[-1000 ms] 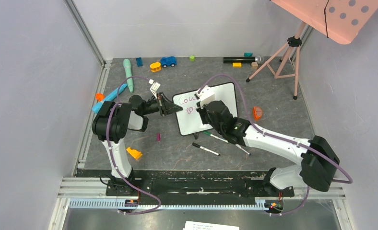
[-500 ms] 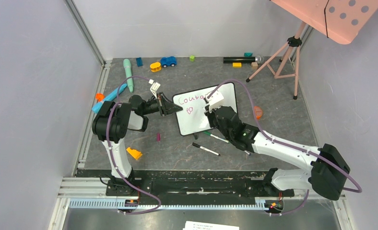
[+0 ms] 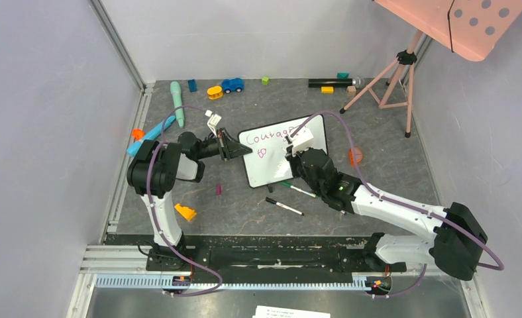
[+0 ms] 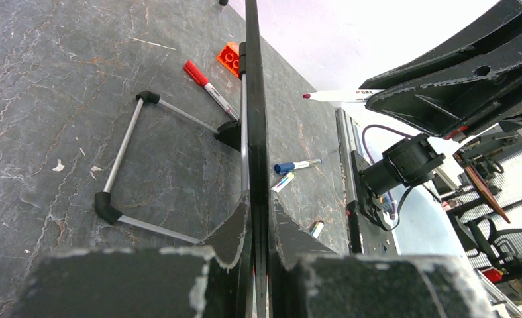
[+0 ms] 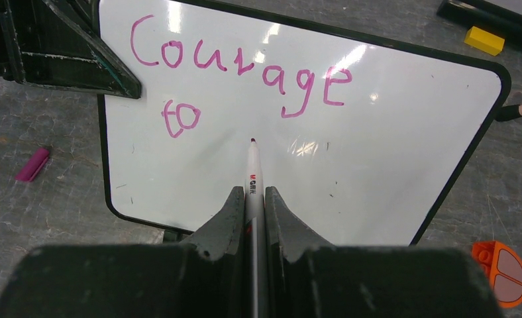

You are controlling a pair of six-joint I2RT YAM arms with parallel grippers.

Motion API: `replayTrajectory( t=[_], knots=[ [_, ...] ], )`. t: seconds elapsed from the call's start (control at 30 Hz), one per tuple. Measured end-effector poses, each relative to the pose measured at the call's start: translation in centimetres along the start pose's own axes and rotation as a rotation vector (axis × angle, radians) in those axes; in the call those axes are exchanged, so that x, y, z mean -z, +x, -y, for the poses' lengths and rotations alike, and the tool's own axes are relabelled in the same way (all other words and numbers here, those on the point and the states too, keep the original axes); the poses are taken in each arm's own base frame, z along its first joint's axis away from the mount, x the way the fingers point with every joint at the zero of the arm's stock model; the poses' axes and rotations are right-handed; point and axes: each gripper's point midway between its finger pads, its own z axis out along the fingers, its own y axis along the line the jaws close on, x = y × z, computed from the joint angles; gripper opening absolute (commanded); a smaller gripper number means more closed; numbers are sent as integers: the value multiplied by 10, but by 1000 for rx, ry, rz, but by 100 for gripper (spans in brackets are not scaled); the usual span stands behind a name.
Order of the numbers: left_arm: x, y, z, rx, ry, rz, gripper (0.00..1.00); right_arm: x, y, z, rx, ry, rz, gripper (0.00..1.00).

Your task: Write a sentence on the whiteboard

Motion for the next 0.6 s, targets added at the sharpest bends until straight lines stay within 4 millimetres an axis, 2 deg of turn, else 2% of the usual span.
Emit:
replayTrajectory(
  t=[0.6],
  knots=[
    [1, 1, 1, -24, -7, 5, 2, 8, 4, 3, -7, -14, 12, 0]
  ],
)
